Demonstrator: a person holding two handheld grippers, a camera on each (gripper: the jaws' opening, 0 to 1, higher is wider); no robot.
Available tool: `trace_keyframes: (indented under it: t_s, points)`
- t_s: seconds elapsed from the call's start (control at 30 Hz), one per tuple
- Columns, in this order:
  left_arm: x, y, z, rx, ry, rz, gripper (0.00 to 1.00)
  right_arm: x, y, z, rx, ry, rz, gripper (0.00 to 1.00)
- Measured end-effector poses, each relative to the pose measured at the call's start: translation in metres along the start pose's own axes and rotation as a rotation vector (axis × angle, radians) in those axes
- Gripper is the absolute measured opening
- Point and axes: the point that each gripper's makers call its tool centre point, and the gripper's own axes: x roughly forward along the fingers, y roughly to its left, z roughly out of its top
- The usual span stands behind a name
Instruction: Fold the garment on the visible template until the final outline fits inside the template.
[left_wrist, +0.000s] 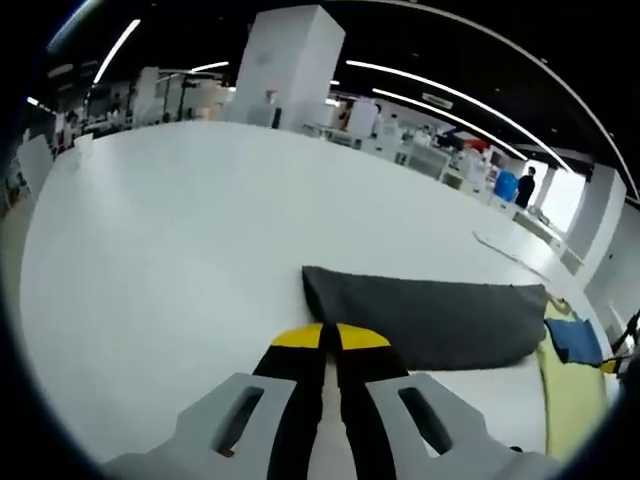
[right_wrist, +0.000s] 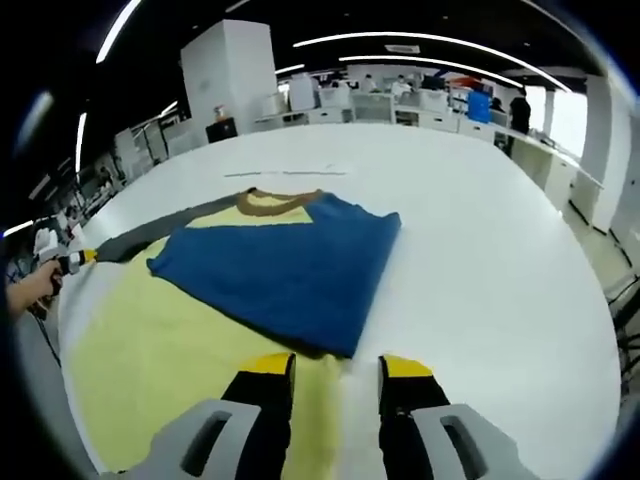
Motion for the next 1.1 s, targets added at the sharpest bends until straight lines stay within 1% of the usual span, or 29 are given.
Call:
trace_keyframes:
  t_s: [0.07, 0.13, 0.2, 0.33, 0.4, 0.6, 0.7, 0.8, 1.03, 1.1]
  points:
    - [-0.001, -0.002, 0.003, 0.003, -0.002, -0.006, 0.01, -0.003, 0.005, 0.005, 0.002, -0.019, 0.028, 0.41]
    - [-0.001, -0.004, 0.006, -0.012, -0.016, -0.015, 0.01, -0.005, 0.007, 0.009, 0.001, -0.034, 0.043, 0.51]
    - [-0.002, -0.007, 0.009, -0.012, -0.025, -0.018, 0.01, -0.008, 0.012, 0.016, 0.013, -0.065, 0.073, 0.59]
    - [-0.002, -0.009, 0.012, -0.007, -0.033, -0.026, 0.01, -0.013, 0.022, 0.025, 0.018, -0.098, 0.113, 0.7]
    - [-0.003, -0.01, 0.013, -0.007, -0.035, -0.03, 0.01, -0.014, 0.026, 0.027, 0.02, -0.106, 0.133, 0.77]
    - [-0.005, -0.014, 0.015, -0.006, -0.041, -0.042, 0.01, -0.019, 0.039, 0.026, -0.03, -0.113, 0.17, 0.91]
    - [-0.006, -0.016, 0.017, -0.005, -0.046, -0.046, 0.01, -0.024, 0.044, 0.027, -0.062, -0.122, 0.185, 0.94]
    - [-0.008, -0.019, 0.02, -0.001, -0.05, -0.056, 0.01, -0.029, 0.049, 0.031, -0.072, -0.148, 0.208, 0.99]
    - [-0.011, -0.027, 0.032, 0.008, -0.076, -0.075, 0.01, -0.047, 0.061, 0.037, -0.1, -0.194, 0.254, 0.99]
    - [-0.01, -0.029, 0.033, 0.013, -0.079, -0.079, 0.01, -0.051, 0.061, 0.037, -0.097, -0.2, 0.259, 0.99]
